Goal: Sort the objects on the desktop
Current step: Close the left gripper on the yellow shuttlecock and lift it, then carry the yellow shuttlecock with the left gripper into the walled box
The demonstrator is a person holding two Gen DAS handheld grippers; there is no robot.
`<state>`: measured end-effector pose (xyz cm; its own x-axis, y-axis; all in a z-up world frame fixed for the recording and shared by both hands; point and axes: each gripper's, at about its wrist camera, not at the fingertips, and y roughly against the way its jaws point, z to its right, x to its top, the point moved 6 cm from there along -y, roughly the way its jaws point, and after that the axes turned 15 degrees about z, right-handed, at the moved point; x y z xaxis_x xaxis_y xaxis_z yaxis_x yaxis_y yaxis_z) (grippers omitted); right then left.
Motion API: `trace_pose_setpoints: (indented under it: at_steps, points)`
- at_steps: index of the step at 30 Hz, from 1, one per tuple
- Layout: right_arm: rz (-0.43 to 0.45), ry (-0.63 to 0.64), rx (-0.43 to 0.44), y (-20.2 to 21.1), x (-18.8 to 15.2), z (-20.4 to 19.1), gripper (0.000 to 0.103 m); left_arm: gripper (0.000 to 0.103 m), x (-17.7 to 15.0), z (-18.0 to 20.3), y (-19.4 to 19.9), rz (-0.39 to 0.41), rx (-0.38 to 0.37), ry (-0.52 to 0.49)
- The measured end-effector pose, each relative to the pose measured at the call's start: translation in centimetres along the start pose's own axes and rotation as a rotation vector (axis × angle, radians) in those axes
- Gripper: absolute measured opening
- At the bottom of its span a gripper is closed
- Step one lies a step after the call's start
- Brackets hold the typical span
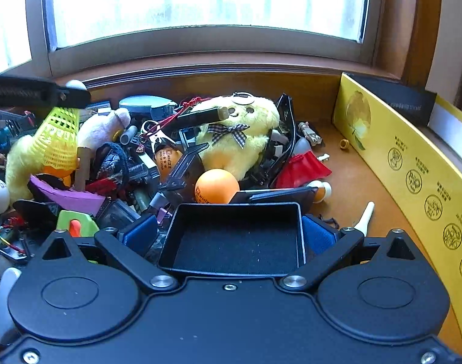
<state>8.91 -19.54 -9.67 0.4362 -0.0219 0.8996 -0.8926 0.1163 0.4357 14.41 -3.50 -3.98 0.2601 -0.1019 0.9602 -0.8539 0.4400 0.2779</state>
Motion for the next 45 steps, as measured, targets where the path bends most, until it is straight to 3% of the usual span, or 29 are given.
trace_pose_setpoints:
  at_steps: [5,11,18,28,39,45]
  points:
    - [-0.02,0.05,-0.039,-0.7,-0.3,-0.2,0.095,0.031,-0.1,0.3,0.6,-0.003,0.011,0.019]
    - [-0.011,0.001,-0.063,0.1,-0.2,0.8,0.094,0.031,0.1,0.5,1.4,0.004,0.005,0.027]
    - [0.08,-0.102,0.003,2.7,2.0,1.6,0.095,0.031,1.6,0.7,2.9,0.065,0.004,0.024]
    - [0.123,-0.142,0.08,5.5,3.9,1.3,0.095,0.031,3.5,2.1,4.2,0.114,0.005,-0.003]
    - [0.14,-0.18,0.108,9.3,5.0,3.1,0.095,0.031,4.6,5.5,5.8,0.122,-0.02,-0.027]
    - [0.165,-0.167,0.122,10.6,5.7,4.9,0.095,0.031,5.1,8.2,5.7,0.115,0.004,-0.043]
